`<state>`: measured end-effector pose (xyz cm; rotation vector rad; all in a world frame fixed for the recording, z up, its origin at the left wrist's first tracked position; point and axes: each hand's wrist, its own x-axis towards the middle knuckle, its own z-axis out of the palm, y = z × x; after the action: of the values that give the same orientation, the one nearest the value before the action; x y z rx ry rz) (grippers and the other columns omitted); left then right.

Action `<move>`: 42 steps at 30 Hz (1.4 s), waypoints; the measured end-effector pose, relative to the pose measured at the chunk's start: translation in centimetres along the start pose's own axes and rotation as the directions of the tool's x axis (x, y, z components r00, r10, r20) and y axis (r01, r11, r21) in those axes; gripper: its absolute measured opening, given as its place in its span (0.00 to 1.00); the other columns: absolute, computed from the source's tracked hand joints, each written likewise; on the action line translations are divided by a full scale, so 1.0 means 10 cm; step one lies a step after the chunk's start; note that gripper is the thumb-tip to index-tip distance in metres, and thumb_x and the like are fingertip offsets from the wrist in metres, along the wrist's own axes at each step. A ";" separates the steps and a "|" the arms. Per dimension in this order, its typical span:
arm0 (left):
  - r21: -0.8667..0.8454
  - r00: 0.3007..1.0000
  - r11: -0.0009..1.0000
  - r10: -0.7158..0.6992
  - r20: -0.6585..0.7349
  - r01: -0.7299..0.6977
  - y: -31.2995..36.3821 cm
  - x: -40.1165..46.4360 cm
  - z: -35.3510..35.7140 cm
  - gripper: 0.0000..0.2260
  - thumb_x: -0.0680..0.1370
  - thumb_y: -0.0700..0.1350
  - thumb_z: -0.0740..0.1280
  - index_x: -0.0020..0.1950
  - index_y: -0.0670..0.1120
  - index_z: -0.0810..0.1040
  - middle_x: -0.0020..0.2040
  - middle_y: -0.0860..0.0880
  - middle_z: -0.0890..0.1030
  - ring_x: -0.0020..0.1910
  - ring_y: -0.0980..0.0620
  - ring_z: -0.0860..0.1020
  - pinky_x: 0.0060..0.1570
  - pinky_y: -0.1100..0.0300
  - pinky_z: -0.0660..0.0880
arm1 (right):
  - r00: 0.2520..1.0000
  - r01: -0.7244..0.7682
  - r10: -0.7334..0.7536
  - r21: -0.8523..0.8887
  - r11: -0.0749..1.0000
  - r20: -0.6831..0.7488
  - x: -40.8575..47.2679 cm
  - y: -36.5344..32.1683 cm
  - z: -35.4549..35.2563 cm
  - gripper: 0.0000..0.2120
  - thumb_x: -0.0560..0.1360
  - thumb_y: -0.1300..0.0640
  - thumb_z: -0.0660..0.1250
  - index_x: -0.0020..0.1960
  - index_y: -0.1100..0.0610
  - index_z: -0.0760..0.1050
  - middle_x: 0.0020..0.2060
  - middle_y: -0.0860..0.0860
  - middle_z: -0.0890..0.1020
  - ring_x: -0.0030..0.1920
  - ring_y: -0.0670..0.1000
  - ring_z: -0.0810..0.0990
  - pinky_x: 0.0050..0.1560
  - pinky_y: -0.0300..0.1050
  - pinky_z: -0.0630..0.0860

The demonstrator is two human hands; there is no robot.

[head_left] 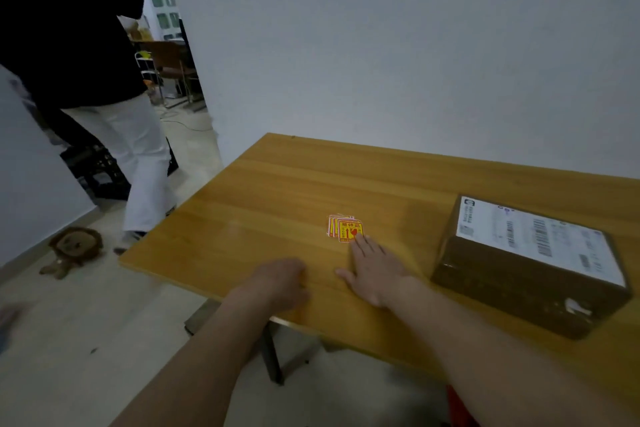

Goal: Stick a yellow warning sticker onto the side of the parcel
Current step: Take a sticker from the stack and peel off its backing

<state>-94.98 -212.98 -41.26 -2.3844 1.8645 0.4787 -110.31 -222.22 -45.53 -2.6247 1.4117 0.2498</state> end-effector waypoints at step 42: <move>-0.272 0.980 0.945 0.149 -0.130 -0.180 1.17 -0.65 0.54 0.21 0.78 0.39 0.56 0.69 0.55 0.68 0.68 0.46 0.73 0.65 0.44 0.72 0.64 0.51 0.69 | 0.911 0.254 -0.142 0.258 0.932 -0.387 -1.87 0.48 0.41 0.08 0.72 0.67 0.63 0.47 0.60 0.78 0.44 0.58 0.83 0.44 0.59 0.81 0.41 0.51 0.78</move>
<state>-108.60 -208.61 -42.96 -2.4808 2.1902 0.6872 -124.78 -208.80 -45.78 -2.6082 1.1380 -0.4664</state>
